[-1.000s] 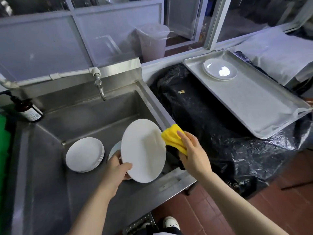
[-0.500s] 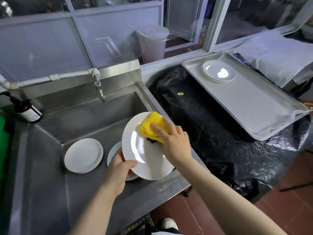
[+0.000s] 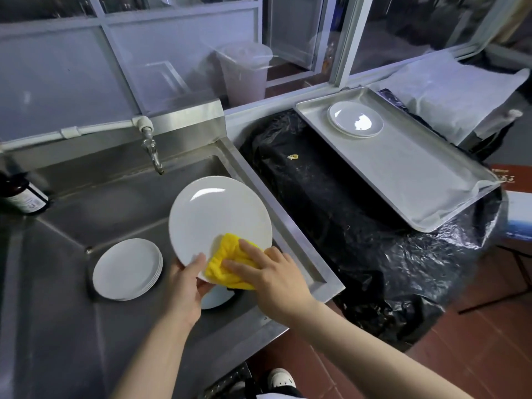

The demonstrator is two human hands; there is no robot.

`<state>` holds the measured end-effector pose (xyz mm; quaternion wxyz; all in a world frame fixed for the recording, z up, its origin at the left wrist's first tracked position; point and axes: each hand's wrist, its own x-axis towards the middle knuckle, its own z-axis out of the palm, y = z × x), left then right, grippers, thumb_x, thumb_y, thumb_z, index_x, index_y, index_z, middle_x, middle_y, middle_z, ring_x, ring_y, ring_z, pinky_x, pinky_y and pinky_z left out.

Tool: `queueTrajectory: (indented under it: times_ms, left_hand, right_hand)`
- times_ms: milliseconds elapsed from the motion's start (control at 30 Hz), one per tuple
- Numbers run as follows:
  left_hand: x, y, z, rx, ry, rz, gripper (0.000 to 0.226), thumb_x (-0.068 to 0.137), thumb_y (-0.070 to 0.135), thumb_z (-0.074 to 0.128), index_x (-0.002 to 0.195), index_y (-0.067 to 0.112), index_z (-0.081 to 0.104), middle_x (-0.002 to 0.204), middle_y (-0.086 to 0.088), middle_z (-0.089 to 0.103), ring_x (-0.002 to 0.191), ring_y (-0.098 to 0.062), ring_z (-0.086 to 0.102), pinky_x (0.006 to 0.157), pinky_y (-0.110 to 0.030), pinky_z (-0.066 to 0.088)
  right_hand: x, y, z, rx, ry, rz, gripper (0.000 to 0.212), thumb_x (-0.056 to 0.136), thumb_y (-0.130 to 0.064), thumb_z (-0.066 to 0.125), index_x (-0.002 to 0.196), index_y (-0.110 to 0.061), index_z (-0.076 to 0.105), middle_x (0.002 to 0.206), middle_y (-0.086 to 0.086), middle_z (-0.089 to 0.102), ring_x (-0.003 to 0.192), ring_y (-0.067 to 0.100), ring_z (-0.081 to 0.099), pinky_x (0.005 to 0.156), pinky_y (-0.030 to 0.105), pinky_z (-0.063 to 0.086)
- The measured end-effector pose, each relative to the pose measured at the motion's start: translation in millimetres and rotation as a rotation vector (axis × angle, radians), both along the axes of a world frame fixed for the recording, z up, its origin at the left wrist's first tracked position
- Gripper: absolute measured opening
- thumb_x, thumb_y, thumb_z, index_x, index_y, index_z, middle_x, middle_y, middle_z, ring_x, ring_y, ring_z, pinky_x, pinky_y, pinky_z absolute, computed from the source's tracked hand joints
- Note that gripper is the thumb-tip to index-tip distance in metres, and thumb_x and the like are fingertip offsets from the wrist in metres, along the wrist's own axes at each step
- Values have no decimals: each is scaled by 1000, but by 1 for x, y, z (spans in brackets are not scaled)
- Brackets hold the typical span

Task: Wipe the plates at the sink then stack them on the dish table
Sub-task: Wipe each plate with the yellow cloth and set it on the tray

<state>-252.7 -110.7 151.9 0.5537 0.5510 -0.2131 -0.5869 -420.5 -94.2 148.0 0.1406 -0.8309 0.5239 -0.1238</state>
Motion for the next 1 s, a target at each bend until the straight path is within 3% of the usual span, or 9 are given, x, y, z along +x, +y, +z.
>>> queueTrajectory:
  times_ms: [100,300,433,533,600,700,867,1000]
  left_hand:
    - [-2,-1,0,-17,1,-14,17,99,17,50,103,28,61,85,4,74,72,-13,71,51,-26,56]
    - [-3,-3,-1,-10,-83,-48,12,97,31,53,103,26,62,95,-1,72,83,-18,70,53,-26,56]
    - [-2,-5,-2,-9,-90,-51,14,98,31,52,99,23,63,80,4,75,70,-12,72,49,-24,54]
    - [-3,-5,-5,22,-77,-22,11,98,27,52,100,24,62,90,0,72,78,-18,70,50,-28,56]
    - [-2,-5,-8,32,-62,-10,9,98,25,53,99,25,62,96,0,70,85,-21,67,52,-29,57]
    - [2,-4,-12,45,-81,-5,9,97,24,54,96,28,62,99,4,68,90,-18,64,53,-28,55]
    - [5,-5,-20,50,-222,-78,8,96,22,56,91,25,61,99,3,66,93,-20,62,52,-27,54]
    - [7,-3,-23,79,-271,-105,7,95,20,56,90,23,60,99,2,65,94,-22,62,59,-30,51]
  right_hand:
    - [6,0,8,-48,-18,23,59,83,-9,57,133,-40,52,152,0,36,94,32,49,77,41,40]
    - [11,-5,14,-120,67,39,52,88,-17,59,135,-38,50,150,4,38,95,33,51,78,42,42]
    - [7,-5,9,-193,161,91,52,87,-22,60,135,-40,49,148,4,42,92,30,53,73,41,45]
    - [-5,-5,1,-229,172,70,55,81,-19,66,130,-42,55,142,3,50,85,28,57,69,38,49]
    - [-16,-5,-6,-172,194,44,57,82,-16,60,132,-43,53,145,3,47,89,30,57,72,40,48]
    - [-37,-7,-23,-18,253,-15,61,91,-14,42,141,-48,35,156,-1,26,107,31,45,85,41,38]
    - [-66,-4,-56,17,274,-173,71,86,-3,49,141,-46,37,153,-1,31,109,32,47,83,39,37]
    - [-91,4,-82,125,357,-252,70,89,-9,44,144,-49,24,157,-3,18,118,29,41,89,36,36]
